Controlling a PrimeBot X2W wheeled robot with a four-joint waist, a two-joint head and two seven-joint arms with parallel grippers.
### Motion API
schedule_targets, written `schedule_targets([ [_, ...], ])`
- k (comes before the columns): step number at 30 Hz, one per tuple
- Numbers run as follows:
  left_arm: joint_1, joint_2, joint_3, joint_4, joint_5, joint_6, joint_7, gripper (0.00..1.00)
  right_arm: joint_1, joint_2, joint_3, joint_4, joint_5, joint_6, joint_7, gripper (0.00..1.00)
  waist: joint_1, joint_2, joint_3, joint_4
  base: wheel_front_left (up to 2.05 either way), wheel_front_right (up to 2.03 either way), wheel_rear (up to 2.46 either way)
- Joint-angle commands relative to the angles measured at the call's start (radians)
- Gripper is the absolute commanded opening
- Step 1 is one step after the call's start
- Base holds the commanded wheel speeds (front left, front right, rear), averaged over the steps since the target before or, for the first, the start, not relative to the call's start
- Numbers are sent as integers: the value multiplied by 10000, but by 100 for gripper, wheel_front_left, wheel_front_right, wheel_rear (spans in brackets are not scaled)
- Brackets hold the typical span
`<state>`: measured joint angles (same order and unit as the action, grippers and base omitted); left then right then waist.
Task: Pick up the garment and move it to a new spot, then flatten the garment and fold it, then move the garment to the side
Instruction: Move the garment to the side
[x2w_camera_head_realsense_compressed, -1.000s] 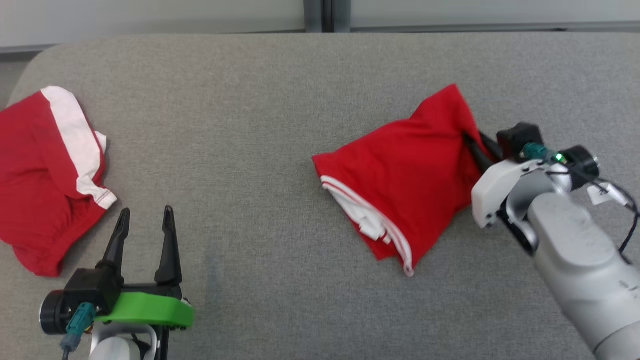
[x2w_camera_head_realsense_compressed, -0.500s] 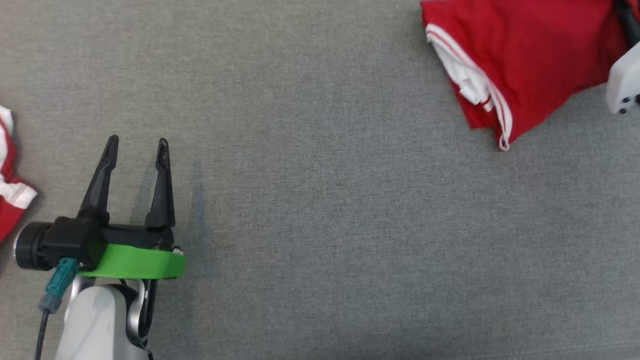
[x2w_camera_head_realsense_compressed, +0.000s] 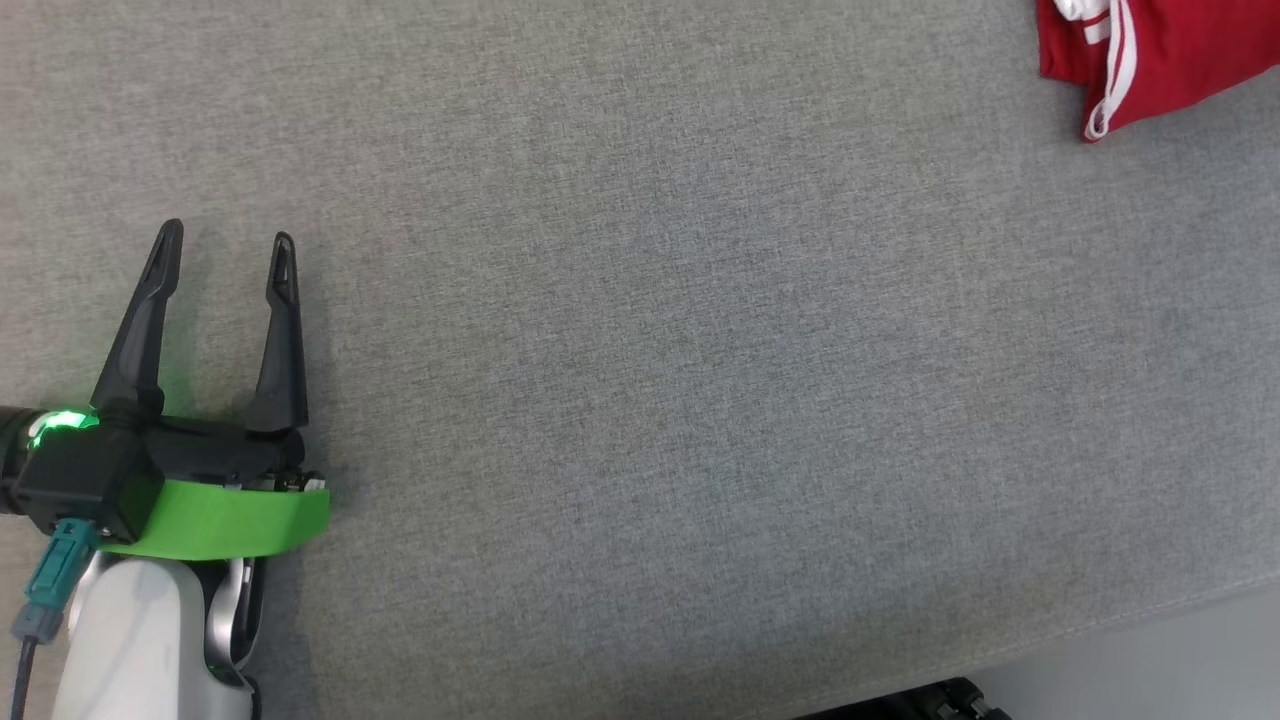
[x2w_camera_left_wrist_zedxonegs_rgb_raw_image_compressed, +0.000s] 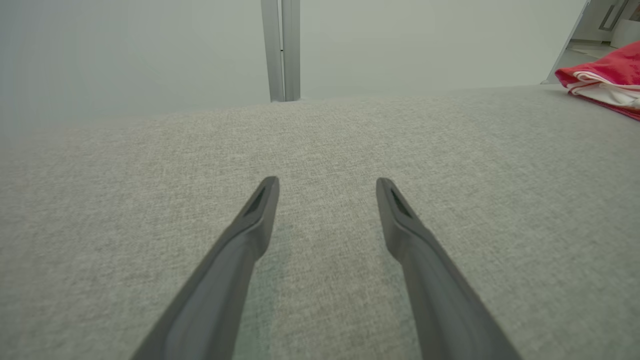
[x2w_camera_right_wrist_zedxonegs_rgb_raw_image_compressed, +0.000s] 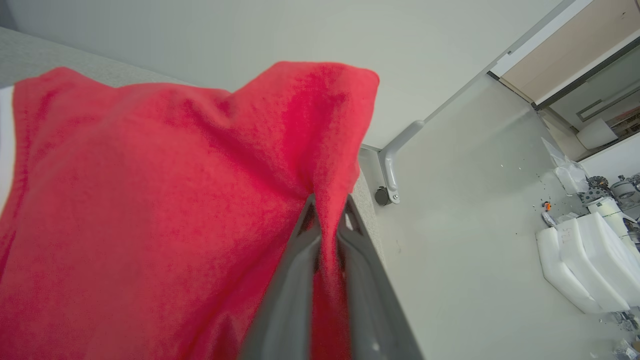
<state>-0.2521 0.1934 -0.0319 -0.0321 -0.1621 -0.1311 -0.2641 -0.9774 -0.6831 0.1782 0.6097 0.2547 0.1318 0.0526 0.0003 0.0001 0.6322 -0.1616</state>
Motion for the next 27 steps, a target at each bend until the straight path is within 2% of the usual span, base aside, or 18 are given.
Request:
schedule_targets([
  [1,-18,63,-11,-62,113,12,-1,100,-220,-78,-78,-26,0,-22,44,0,-3,-1,415,-343,0,0,0],
  [13,-174,-7,-217,-291,-8,11,10,100,-1169,-366,-501,407,-674,-22,400,0,-3,-1,673,-44,0,0,0],
  [14,-177,-28,-230,-290,-11,11,10,100,-1199,-380,-530,444,-735,-22,387,8,-3,-1,672,-23,0,0,0],
  [15,-178,-52,-245,-275,-14,11,10,100,-1235,-400,-556,532,-826,-22,417,43,-3,-1,660,5,0,0,0],
  [16,-180,-71,-252,-257,-18,11,10,100,-1263,-390,-574,576,-872,-22,402,100,-3,-1,646,23,0,0,0],
  [22,-117,-194,-154,-106,-93,11,10,100,-1178,-149,-747,786,-1216,-22,-104,100,-3,-1,278,159,0,0,0],
  [27,177,-459,103,93,-113,12,6,100,-818,380,-538,671,-1333,-22,-818,100,-3,-1,-610,324,0,0,0],
])
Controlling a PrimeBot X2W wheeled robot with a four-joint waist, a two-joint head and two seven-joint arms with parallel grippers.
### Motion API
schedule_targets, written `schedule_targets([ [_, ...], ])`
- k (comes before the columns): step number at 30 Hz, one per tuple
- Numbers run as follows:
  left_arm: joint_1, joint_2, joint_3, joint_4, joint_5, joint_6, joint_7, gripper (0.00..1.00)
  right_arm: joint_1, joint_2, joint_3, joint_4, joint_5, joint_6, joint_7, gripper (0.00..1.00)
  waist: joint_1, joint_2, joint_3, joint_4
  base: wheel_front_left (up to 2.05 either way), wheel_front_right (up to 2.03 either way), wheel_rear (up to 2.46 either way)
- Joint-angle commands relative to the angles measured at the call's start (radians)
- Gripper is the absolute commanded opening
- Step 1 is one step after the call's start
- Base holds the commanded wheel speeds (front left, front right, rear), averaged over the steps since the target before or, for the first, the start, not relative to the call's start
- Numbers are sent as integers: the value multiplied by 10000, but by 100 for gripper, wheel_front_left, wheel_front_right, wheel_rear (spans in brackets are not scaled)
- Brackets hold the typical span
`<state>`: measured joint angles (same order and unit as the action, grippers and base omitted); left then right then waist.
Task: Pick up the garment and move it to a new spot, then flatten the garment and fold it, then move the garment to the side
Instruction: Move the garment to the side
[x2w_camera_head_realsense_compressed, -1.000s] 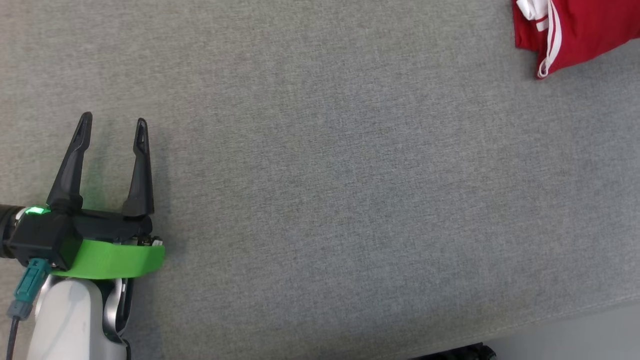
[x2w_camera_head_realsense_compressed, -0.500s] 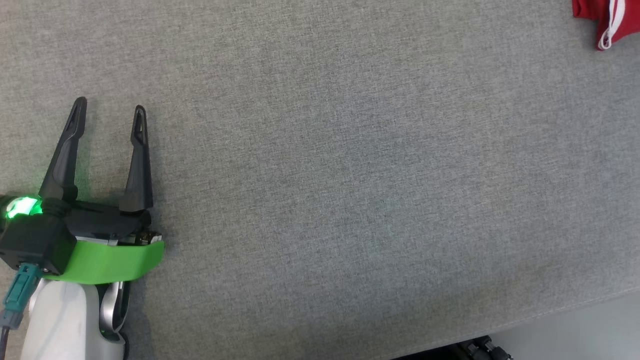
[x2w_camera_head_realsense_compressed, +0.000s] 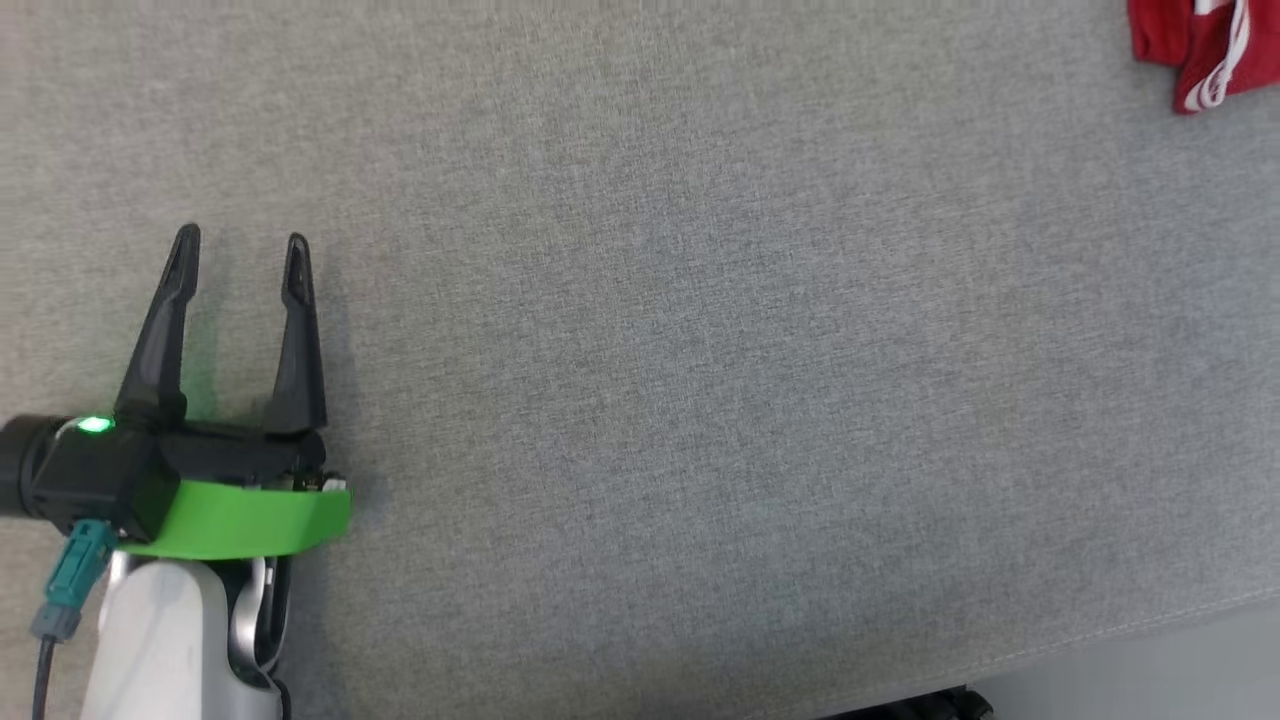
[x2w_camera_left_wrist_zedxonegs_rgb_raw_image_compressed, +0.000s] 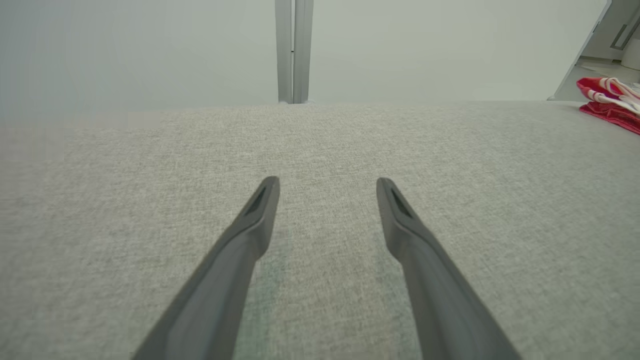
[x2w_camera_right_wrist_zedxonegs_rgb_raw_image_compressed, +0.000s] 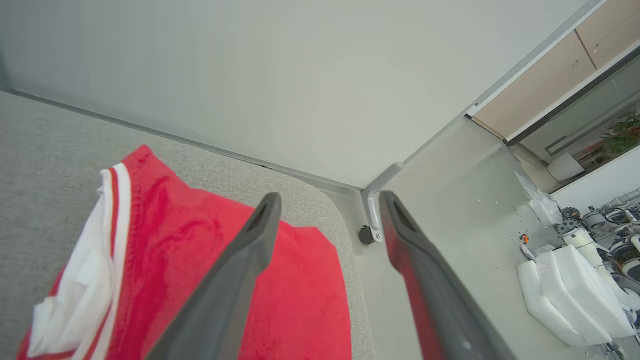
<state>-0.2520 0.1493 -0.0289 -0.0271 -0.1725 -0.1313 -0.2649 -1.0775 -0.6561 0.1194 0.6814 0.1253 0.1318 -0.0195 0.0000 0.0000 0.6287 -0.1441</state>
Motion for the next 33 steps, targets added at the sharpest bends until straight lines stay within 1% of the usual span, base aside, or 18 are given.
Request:
schedule_targets([
  [1,234,-67,141,96,-29,14,14,100,244,228,96,-111,-44,-22,-224,100,0,0,-761,179,0,0,0],
  [5,626,-349,447,324,-41,15,9,100,825,726,508,-418,32,-22,-855,100,0,0,-1680,396,0,0,0],
  [8,1033,-519,771,479,-43,26,9,100,1469,1268,900,-728,251,-22,-1199,100,0,0,-2388,555,0,0,0],
  [15,1844,-792,1315,843,22,42,7,100,3399,2466,1114,-1620,604,-21,-1901,100,0,0,-3666,961,0,0,0],
  [21,2305,-912,1434,1204,97,38,7,100,5349,3390,976,-2353,969,-21,-2171,100,0,0,-4539,1307,0,0,0],
  [25,2481,-949,1425,1432,123,36,8,100,6430,3881,788,-2817,1099,-21,-2278,100,0,0,-4954,1447,0,0,0],
  [33,2671,-976,1432,1748,159,34,8,100,8396,4803,293,-3779,709,-21,-2405,100,0,0,-5527,1550,0,0,0],
])
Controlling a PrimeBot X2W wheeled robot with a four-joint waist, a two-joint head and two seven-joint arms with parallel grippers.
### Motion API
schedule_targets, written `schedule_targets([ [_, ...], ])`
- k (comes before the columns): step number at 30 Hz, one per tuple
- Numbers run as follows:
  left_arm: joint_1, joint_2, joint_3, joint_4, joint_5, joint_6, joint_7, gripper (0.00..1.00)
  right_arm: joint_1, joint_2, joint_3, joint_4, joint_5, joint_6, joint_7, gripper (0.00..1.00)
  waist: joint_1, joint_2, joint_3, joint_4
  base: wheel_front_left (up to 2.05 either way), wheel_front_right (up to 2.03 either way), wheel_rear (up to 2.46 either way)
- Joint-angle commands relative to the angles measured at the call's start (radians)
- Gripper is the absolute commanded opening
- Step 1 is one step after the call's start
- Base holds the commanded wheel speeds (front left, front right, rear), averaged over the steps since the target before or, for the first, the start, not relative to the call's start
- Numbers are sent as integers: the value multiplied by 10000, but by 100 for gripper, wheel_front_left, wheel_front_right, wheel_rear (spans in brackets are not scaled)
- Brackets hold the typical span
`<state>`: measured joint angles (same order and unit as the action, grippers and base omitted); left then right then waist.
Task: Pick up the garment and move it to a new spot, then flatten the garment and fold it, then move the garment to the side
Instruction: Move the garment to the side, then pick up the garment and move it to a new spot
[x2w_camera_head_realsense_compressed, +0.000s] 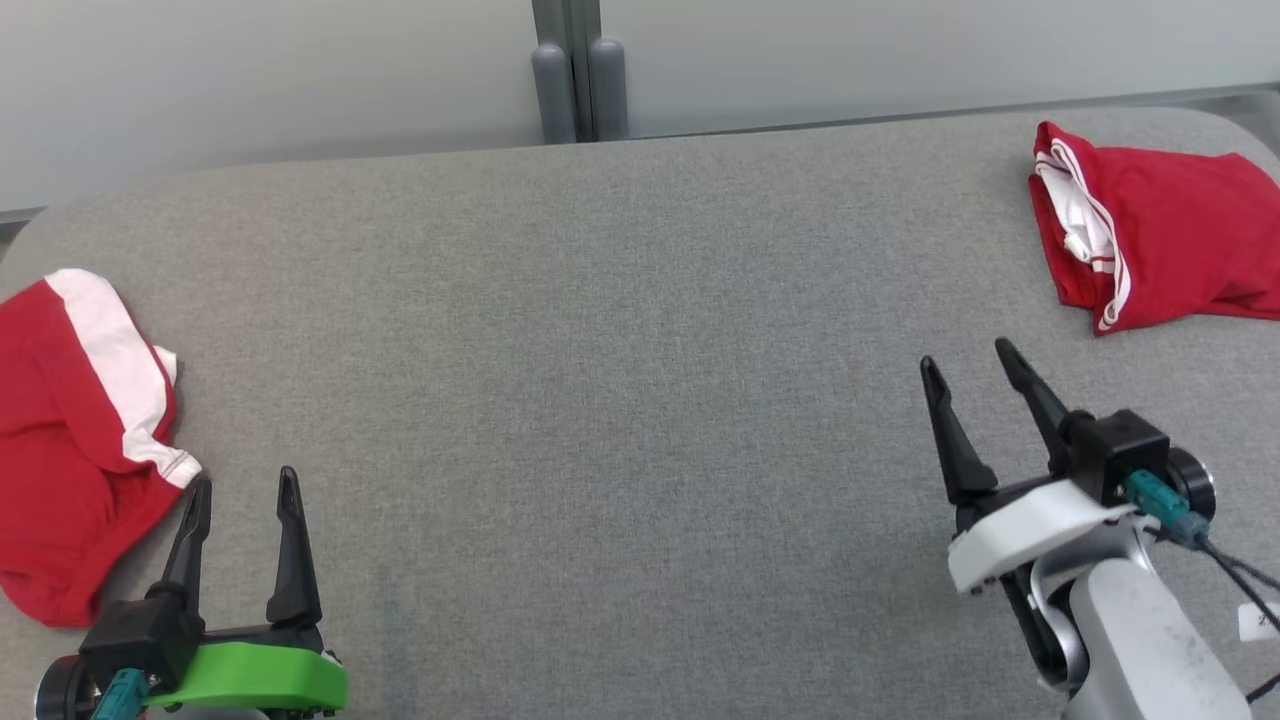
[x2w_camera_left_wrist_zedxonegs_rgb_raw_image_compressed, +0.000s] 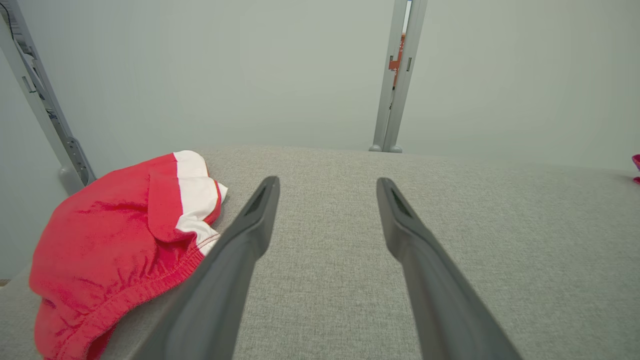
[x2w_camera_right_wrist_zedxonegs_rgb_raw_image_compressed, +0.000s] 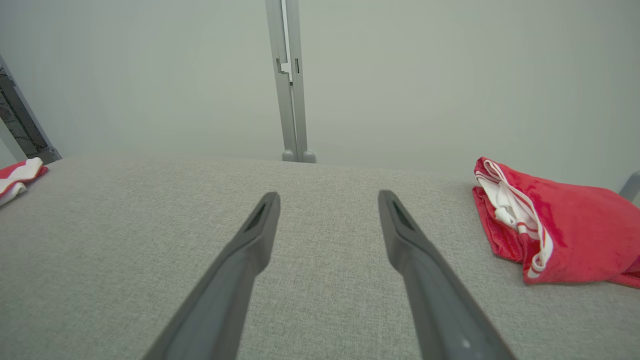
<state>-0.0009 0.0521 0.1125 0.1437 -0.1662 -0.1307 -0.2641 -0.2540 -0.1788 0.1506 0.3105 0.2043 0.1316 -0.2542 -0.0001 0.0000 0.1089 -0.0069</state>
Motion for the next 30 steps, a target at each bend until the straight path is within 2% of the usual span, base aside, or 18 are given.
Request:
schedule_targets([
  [1,179,-5,27,53,106,30,0,100,381,103,-57,-172,-129,-19,-65,100,1,0,-385,176,0,0,0],
  [8,419,-10,18,211,110,62,0,100,1845,664,-608,-976,-454,-19,-106,100,1,0,-885,146,0,0,0],
  [14,588,-9,-26,273,63,108,0,100,2513,981,-923,-1384,-396,-19,-108,100,1,0,-1081,102,0,0,0],
  [30,619,-8,16,396,104,125,0,100,2260,1150,-1261,-1446,0,-19,-118,100,1,0,-1203,97,0,0,0],
])
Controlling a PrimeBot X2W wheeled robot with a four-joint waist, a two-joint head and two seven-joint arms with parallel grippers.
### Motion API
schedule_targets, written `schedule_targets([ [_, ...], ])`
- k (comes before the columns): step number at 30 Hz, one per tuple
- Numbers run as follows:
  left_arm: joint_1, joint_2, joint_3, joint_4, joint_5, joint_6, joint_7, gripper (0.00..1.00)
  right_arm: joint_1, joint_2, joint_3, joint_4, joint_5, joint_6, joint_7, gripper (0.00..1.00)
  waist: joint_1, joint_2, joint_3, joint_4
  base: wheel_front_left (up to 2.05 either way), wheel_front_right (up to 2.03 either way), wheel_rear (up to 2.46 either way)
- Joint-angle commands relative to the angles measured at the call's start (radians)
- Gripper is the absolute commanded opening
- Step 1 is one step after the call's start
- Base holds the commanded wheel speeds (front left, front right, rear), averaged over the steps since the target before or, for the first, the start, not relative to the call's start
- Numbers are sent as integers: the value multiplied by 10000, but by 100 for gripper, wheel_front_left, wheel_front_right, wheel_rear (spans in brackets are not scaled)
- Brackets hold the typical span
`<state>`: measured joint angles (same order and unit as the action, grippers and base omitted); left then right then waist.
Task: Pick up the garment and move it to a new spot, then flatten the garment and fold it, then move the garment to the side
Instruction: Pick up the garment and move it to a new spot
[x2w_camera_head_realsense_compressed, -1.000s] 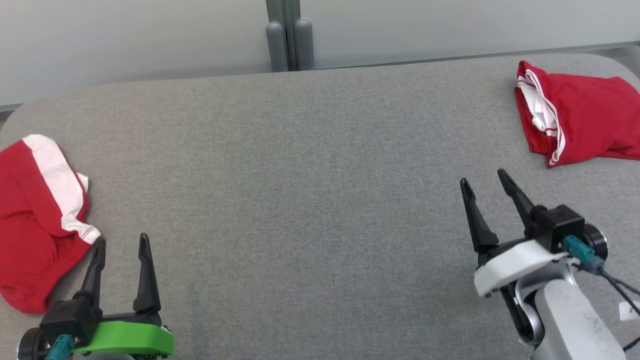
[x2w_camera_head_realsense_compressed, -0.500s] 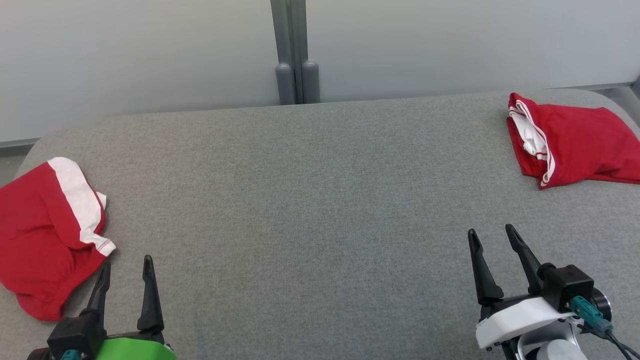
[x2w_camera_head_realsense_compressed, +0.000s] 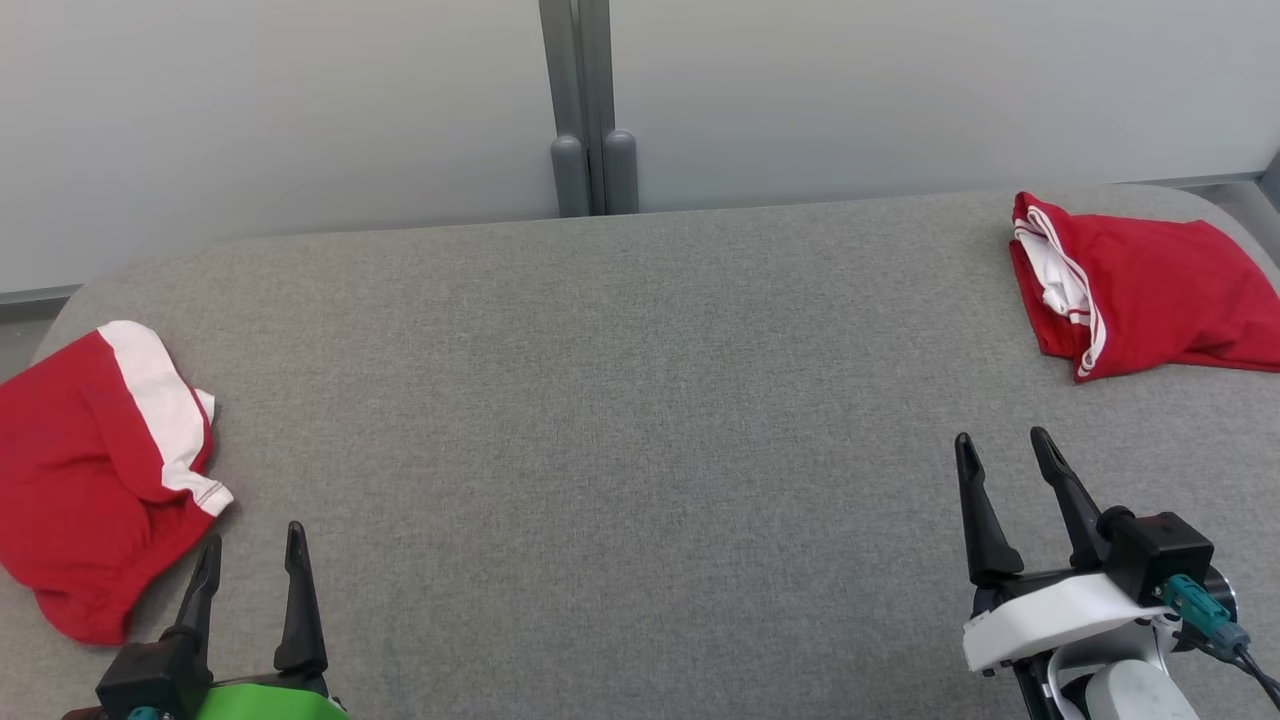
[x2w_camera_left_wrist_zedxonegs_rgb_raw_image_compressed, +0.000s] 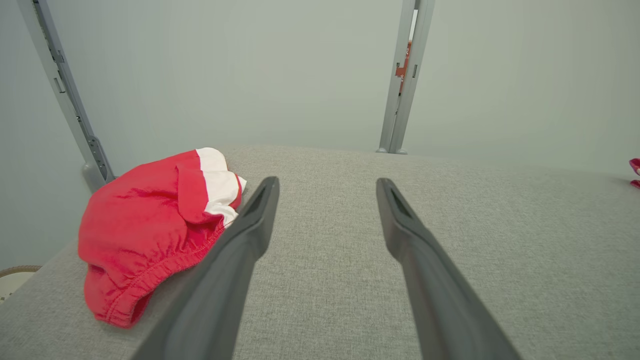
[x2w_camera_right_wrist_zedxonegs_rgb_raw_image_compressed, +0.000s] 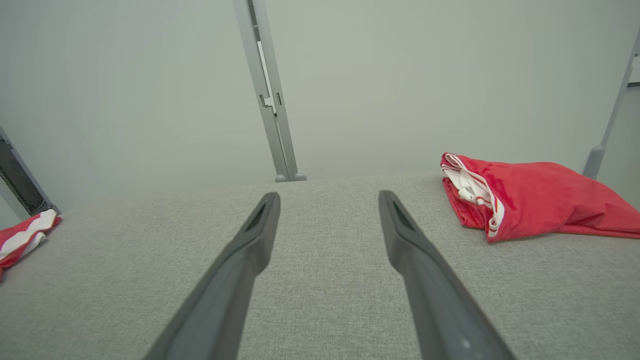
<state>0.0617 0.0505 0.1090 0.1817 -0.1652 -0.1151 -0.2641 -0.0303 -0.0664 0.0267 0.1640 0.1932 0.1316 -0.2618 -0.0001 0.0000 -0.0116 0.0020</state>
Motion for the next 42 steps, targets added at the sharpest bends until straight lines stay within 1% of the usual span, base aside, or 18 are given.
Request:
schedule_targets([
  [1,-18,8,73,22,116,-40,0,100,45,32,-35,35,108,-19,-41,100,1,0,8,11,0,0,0],
  [7,0,7,119,8,116,-61,0,100,95,69,-39,120,326,-19,-42,100,1,0,25,0,0,0,0],
  [24,-107,7,158,70,240,-119,0,100,161,100,-19,286,427,-19,-43,100,1,0,-29,192,0,0,0],
  [32,-103,63,312,82,354,-133,0,100,249,118,25,378,491,-19,-37,100,1,0,-73,836,0,0,0],
  [42,-17,164,513,78,434,-135,0,100,298,134,100,537,481,-18,-37,100,1,0,-89,2179,0,0,0],
])
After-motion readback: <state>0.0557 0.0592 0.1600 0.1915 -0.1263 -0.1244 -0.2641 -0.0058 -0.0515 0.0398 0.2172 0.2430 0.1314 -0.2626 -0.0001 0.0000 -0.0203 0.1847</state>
